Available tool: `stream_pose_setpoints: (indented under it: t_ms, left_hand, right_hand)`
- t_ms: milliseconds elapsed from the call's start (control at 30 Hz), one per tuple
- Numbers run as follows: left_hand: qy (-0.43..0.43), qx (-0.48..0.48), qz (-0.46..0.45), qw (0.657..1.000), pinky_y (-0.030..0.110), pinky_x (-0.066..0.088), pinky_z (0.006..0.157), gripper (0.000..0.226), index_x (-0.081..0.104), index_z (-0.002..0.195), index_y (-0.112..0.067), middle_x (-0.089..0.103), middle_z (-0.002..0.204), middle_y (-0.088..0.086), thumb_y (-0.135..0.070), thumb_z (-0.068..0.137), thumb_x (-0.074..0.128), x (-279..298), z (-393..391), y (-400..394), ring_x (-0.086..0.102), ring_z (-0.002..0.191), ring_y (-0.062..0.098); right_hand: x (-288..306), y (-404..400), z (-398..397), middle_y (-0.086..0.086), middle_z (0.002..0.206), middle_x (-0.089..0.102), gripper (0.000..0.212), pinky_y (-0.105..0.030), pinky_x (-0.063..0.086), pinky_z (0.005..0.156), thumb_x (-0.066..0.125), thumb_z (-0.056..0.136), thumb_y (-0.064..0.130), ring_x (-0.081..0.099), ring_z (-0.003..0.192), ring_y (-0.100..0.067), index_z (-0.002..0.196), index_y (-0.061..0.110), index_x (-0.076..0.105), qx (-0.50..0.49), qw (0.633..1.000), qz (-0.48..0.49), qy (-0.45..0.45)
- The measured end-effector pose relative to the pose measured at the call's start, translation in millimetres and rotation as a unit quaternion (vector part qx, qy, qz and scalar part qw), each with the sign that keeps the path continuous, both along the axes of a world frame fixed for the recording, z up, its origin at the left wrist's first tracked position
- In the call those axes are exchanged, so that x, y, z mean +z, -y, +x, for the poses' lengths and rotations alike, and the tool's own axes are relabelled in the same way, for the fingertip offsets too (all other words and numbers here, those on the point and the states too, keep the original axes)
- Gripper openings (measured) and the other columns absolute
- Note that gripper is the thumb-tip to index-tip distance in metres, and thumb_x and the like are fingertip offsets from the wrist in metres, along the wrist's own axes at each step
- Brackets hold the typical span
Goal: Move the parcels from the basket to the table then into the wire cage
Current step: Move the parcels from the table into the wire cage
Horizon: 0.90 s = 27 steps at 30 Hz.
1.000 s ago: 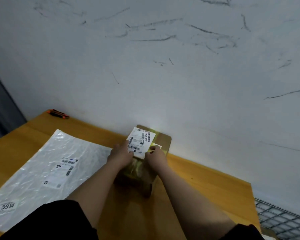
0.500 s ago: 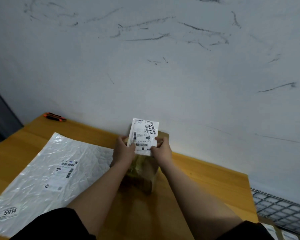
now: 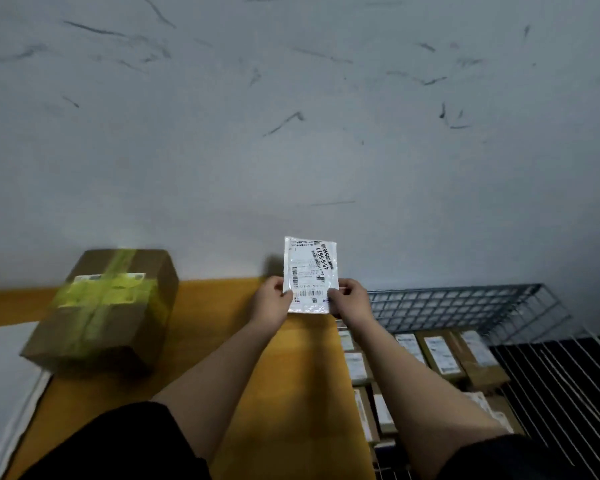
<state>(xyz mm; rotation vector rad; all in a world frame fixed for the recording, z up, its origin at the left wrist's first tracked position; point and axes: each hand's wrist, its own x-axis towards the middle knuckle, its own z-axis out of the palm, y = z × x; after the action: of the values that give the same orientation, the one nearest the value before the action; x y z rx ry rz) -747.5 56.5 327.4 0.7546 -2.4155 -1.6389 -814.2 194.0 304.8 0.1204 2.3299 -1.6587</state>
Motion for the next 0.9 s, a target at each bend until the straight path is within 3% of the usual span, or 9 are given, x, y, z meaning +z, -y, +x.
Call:
stream_pose_setpoints:
  t_ms: [167, 233, 300, 367, 500, 600, 667, 800, 900]
  left_hand:
    - [0.044, -0.070, 0.033, 0.996, 0.016, 0.043, 0.039, 0.036, 0.049, 0.131, -0.011, 0.066, 0.113, 0.014, -0.005, 0.096, 0.049, -31, -28, -109, 0.065, 0.066, 0.022]
    - [0.061, -0.074, 0.044, 0.994, 0.017, 0.047, 0.041, 0.038, 0.047, 0.133, -0.013, 0.064, 0.112, 0.010, -0.003, 0.096, 0.048, -45, -36, -142, 0.062, 0.056, 0.014]
    - [0.079, -0.067, 0.055, 0.993, 0.029, 0.056, 0.053, 0.039, 0.047, 0.132, -0.012, 0.062, 0.105, 0.008, 0.000, 0.095, 0.047, -62, -45, -176, 0.062, 0.056, 0.013]
    - [0.103, -0.047, 0.063, 0.992, 0.040, 0.057, 0.067, 0.039, 0.047, 0.131, -0.011, 0.061, 0.102, 0.008, 0.001, 0.094, 0.048, -82, -52, -208, 0.064, 0.060, 0.015]
    - [0.160, -0.003, 0.019, 0.987, 0.036, 0.057, 0.068, 0.030, 0.047, 0.119, -0.014, 0.056, 0.086, -0.004, -0.003, 0.092, 0.056, -132, -55, -254, 0.064, 0.071, 0.015]
    - [0.213, 0.016, 0.006, 0.977, 0.042, 0.058, 0.076, 0.020, 0.045, 0.095, -0.021, 0.060, 0.091, 0.001, -0.005, 0.091, 0.057, -165, -53, -272, 0.066, 0.078, 0.018]
    - [0.243, 0.022, -0.005, 0.970, 0.040, 0.057, 0.077, 0.020, 0.048, 0.087, -0.024, 0.062, 0.098, 0.003, -0.007, 0.092, 0.056, -184, -54, -276, 0.066, 0.083, 0.018]
    - [0.268, 0.054, -0.009, 0.962, 0.033, 0.053, 0.078, 0.014, 0.059, 0.102, -0.019, 0.062, 0.111, 0.003, -0.009, 0.094, 0.052, -224, -67, -273, 0.061, 0.096, 0.020]
    - [0.284, 0.081, -0.002, 0.955, 0.037, 0.053, 0.087, 0.024, 0.061, 0.116, -0.011, 0.060, 0.120, 0.008, -0.008, 0.094, 0.051, -258, -83, -267, 0.060, 0.103, 0.025]
  right_hand:
    - [-28, -124, -29, -0.009, 0.089, 0.068, 0.012, -0.039, 0.053, 0.070, 0.058, 0.088, 0.010, 0.064, 0.075, -0.027, 0.097, 0.019, 0.060, 0.003, 0.998, 0.070, -0.006]
    - [-35, -159, -39, -0.006, 0.082, 0.064, 0.013, -0.029, 0.047, 0.057, 0.056, 0.090, 0.006, 0.057, 0.064, -0.020, 0.091, 0.019, 0.058, 0.019, 0.997, 0.081, -0.003]
    - [-48, -195, -51, -0.009, 0.080, 0.061, 0.015, -0.023, 0.041, 0.048, 0.054, 0.090, 0.002, 0.051, 0.058, -0.016, 0.091, 0.017, 0.058, 0.038, 0.996, 0.084, 0.015]
    - [-67, -226, -62, -0.007, 0.079, 0.059, 0.021, -0.023, 0.043, 0.048, 0.052, 0.090, -0.001, 0.050, 0.058, -0.015, 0.106, 0.011, 0.060, 0.058, 0.994, 0.084, 0.036]
    - [-112, -268, -69, -0.007, 0.091, 0.062, 0.031, -0.022, 0.042, 0.053, 0.052, 0.093, 0.000, 0.054, 0.066, -0.014, 0.123, 0.009, 0.055, 0.091, 0.986, 0.106, 0.097]
    - [-151, -281, -66, -0.014, 0.111, 0.064, 0.037, -0.019, 0.042, 0.052, 0.050, 0.092, -0.005, 0.057, 0.070, -0.011, 0.128, 0.004, 0.051, 0.090, 0.979, 0.107, 0.146]
    - [-176, -280, -65, -0.012, 0.110, 0.063, 0.038, -0.023, 0.046, 0.054, 0.050, 0.092, -0.006, 0.059, 0.075, -0.015, 0.128, 0.004, 0.051, 0.079, 0.976, 0.106, 0.170]
    - [-222, -261, -76, -0.001, 0.097, 0.060, 0.032, -0.033, 0.056, 0.070, 0.052, 0.091, -0.004, 0.061, 0.085, -0.018, 0.120, 0.010, 0.055, 0.059, 0.975, 0.123, 0.178]
    - [-256, -240, -92, -0.003, 0.103, 0.062, 0.024, -0.029, 0.051, 0.069, 0.053, 0.091, -0.001, 0.057, 0.086, -0.015, 0.109, 0.016, 0.051, 0.056, 0.972, 0.147, 0.176]
